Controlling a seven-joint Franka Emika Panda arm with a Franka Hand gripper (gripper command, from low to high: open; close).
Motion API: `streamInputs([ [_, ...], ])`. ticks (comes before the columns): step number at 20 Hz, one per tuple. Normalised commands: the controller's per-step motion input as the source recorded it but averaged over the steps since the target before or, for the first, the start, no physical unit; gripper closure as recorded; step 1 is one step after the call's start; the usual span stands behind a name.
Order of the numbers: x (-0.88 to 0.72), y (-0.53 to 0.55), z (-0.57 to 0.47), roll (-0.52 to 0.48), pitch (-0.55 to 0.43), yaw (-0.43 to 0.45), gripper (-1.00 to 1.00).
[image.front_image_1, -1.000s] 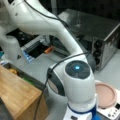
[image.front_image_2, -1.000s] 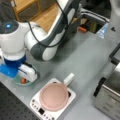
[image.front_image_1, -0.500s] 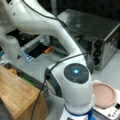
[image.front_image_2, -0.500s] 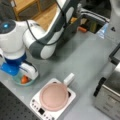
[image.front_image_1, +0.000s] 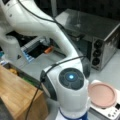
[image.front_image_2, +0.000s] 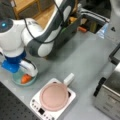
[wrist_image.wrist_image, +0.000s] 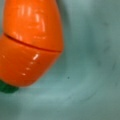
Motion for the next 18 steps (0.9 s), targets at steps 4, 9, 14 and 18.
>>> streamInputs([
  [4,-0.1,0.07,-0.08,0.111,-0.125,-0.013,-1.0],
  [9,-0.12,0.14,-0.06,0.089,-0.13,-0.039,-1.0],
  [14,-0.11,0.18,-0.08,0.079,-0.139,-0.059,-1.0],
  [18,-0.09,0.12,-0.14,0.08,-0.162,-0.07,-1.0],
])
